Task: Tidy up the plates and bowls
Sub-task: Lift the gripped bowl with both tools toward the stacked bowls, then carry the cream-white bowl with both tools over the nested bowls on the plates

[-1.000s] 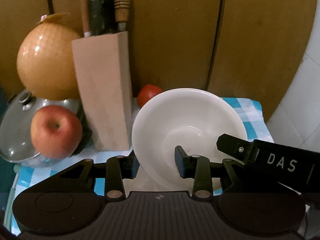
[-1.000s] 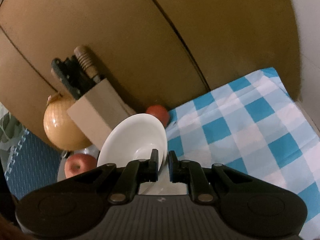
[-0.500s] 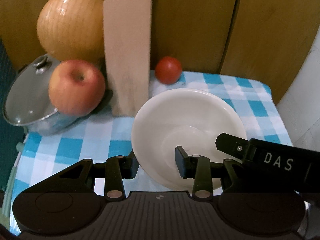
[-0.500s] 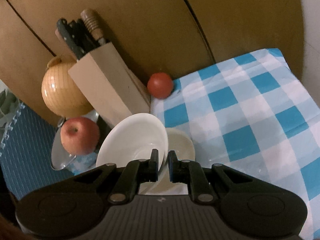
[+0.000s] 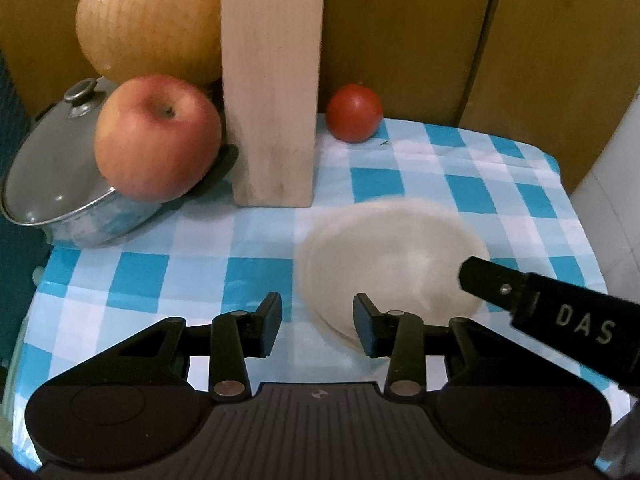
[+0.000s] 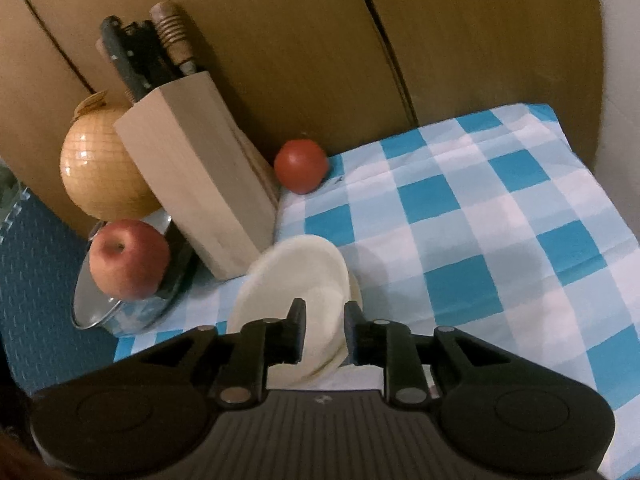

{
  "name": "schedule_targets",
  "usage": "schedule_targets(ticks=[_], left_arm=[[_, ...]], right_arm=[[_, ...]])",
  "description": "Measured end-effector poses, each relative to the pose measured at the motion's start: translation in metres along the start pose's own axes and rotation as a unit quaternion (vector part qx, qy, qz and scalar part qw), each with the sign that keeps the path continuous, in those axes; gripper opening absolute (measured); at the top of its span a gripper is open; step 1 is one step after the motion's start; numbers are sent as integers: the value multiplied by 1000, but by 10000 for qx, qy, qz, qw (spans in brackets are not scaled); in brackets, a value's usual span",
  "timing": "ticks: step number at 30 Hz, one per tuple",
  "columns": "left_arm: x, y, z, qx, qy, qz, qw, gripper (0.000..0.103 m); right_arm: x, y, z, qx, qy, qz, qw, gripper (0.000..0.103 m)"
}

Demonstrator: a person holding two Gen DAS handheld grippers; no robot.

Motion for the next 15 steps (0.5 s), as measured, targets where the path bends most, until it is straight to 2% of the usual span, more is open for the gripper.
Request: schedule_targets(ticks=[9,12,15], left_arm=[[-6,12,-1,-161,-54,-72,9998,57],[-2,13,-1,-222,-20,-145,9996,64],[4,12,-2,-211,13,-116,9997,64]], right_arm=[[10,-13,-1,155,59,-69,9998,23],[15,-15,-2,280,144,-3,9995,23],[18,-16,-2,284,148,-11,9995,23]])
Point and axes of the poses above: each gripper's, at about its wrist camera, not at the fingertips, and x roughly the way its jaws point, y to its left, z to its top, the point moved 8 cm from there along x, roughly the way its jaws point, and after that the axes turned 4 degrees about -y, right-handed, at the moved point
